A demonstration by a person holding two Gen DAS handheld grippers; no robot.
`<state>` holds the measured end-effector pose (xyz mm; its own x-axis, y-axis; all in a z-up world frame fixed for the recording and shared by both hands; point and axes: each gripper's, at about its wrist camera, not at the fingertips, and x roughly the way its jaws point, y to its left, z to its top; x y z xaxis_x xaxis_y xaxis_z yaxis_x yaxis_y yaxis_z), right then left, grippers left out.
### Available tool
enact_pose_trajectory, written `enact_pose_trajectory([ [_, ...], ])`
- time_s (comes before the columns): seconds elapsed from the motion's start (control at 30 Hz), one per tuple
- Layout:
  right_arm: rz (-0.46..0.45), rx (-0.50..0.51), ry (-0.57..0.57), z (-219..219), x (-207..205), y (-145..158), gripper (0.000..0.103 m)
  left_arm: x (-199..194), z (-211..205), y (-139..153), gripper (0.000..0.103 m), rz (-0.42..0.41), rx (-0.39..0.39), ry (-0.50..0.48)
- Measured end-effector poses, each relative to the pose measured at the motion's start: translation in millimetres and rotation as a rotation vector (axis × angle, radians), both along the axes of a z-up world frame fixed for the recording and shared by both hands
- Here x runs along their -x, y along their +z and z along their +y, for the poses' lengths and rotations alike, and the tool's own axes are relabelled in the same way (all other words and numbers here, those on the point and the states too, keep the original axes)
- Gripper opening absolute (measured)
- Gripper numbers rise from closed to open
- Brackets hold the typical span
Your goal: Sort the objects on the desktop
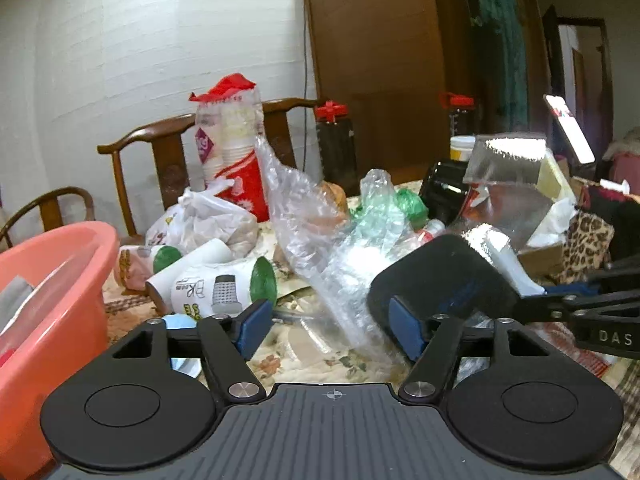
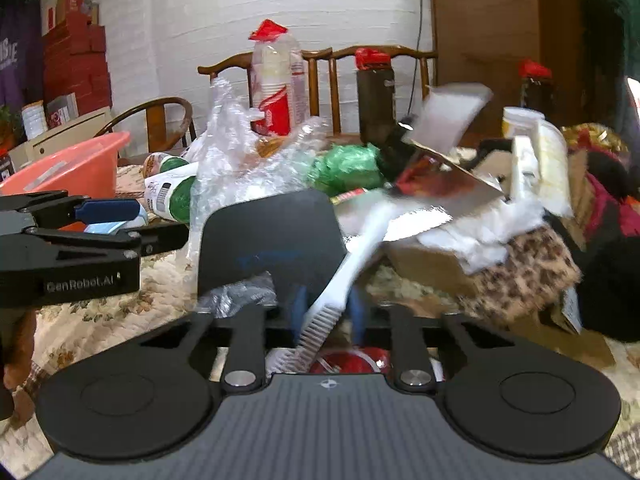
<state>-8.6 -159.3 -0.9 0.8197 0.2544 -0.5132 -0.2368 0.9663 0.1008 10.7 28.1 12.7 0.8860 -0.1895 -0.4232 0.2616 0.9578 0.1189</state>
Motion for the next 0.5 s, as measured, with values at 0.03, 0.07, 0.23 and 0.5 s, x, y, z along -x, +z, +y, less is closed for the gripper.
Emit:
enact_pose_trajectory([
  [0.03,0.0,0.007,-0.009,-3,2,-1,0.003,0,-2,1,0.08,0.002,0.007,-0.004],
  [0.07,0.0,0.018,-0.018,-6,4,-2,0.003,-1,-4,1,0.08,0.005,0.015,-0.007],
  [0.23,0.007,-0.048,-0.047,-28,12,-5,0.003,-2,-20,-2,0.085,0.015,0.008,-0.02],
  [0.5,-0.02,-0.04,-0.086,-36,12,-2,0.003,-11,-31,-13,0.089,0.102,0.071,0.054],
])
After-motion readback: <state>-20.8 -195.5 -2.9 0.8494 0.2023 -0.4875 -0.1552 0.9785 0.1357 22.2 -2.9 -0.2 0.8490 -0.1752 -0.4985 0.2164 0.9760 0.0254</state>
